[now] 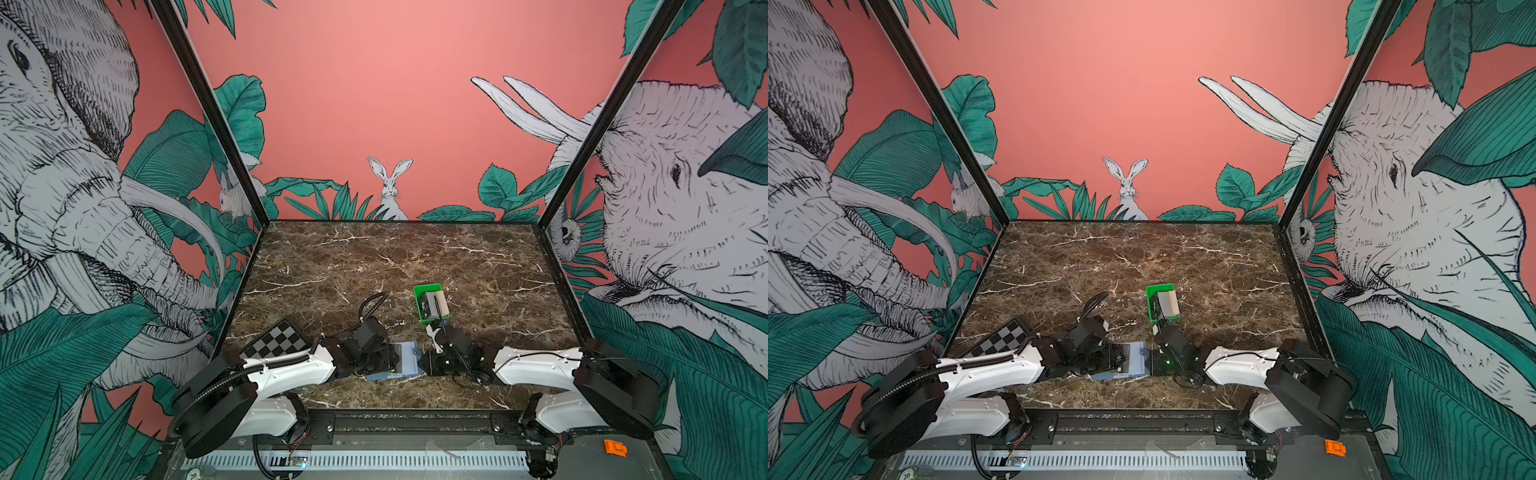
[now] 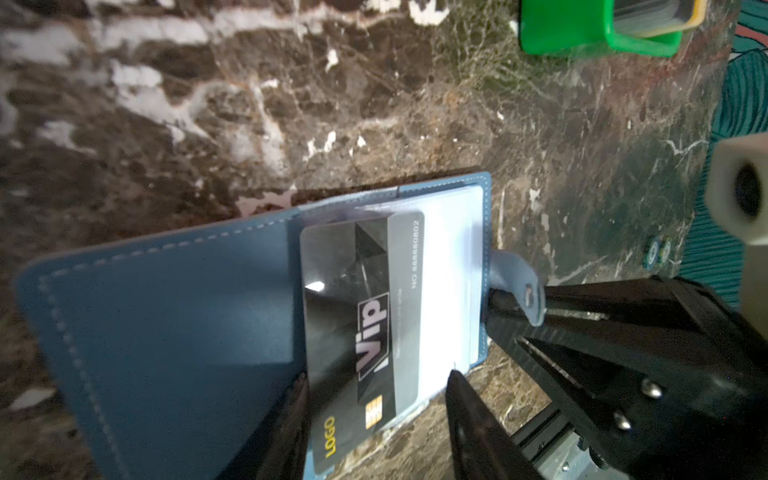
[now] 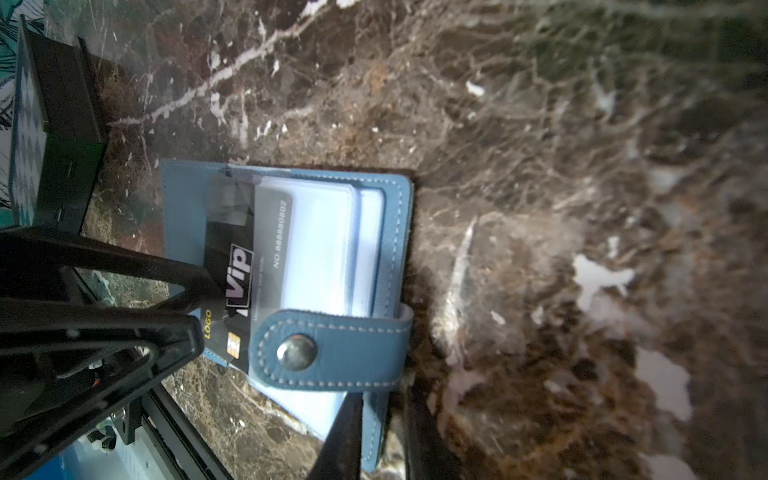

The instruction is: Put the credit cards into the card holder

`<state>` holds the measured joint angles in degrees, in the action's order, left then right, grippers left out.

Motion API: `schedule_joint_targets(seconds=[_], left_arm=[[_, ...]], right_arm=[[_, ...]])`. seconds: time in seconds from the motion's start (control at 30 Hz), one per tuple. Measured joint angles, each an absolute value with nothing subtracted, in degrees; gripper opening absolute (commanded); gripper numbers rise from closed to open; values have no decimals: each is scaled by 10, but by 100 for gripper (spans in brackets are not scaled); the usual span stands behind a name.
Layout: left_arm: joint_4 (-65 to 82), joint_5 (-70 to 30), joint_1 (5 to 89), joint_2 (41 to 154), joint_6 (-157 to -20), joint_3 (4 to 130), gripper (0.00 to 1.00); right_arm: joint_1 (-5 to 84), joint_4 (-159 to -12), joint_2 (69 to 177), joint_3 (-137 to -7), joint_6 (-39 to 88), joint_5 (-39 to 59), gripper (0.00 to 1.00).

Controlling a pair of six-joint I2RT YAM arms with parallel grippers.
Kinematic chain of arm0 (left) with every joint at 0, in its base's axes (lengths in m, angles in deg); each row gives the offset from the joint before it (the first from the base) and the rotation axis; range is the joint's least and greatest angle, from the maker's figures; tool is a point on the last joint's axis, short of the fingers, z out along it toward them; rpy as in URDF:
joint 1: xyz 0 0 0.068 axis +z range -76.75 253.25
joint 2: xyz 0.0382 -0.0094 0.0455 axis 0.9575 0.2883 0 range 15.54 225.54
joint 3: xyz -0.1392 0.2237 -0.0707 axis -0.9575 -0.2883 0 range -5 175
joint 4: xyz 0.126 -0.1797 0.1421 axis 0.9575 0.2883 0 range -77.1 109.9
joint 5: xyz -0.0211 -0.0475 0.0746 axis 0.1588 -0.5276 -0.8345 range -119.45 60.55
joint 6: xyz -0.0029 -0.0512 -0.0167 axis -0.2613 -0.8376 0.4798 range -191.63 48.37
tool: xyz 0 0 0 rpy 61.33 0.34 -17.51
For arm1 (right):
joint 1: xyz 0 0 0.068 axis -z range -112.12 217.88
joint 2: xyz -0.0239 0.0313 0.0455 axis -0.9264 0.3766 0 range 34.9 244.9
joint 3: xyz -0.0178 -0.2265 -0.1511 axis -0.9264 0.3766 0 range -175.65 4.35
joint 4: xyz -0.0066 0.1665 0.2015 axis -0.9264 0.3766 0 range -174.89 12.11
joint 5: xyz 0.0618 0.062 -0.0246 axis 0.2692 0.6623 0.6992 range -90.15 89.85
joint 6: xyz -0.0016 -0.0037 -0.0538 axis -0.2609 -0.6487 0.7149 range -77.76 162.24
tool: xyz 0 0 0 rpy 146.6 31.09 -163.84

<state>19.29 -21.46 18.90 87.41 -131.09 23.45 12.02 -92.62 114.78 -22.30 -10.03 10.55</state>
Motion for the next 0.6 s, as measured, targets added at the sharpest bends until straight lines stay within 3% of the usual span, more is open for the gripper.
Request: schedule_joint_targets(seconds=[0.17,0.6], left_arm=[[236,-215,189,875,-1286,262,54],[278,-226,189,925,-1260,291,39]], right_arm=[[117,-904,1159,-242,-100,93,19],[112,-899,1164,-247,-101,83,18]])
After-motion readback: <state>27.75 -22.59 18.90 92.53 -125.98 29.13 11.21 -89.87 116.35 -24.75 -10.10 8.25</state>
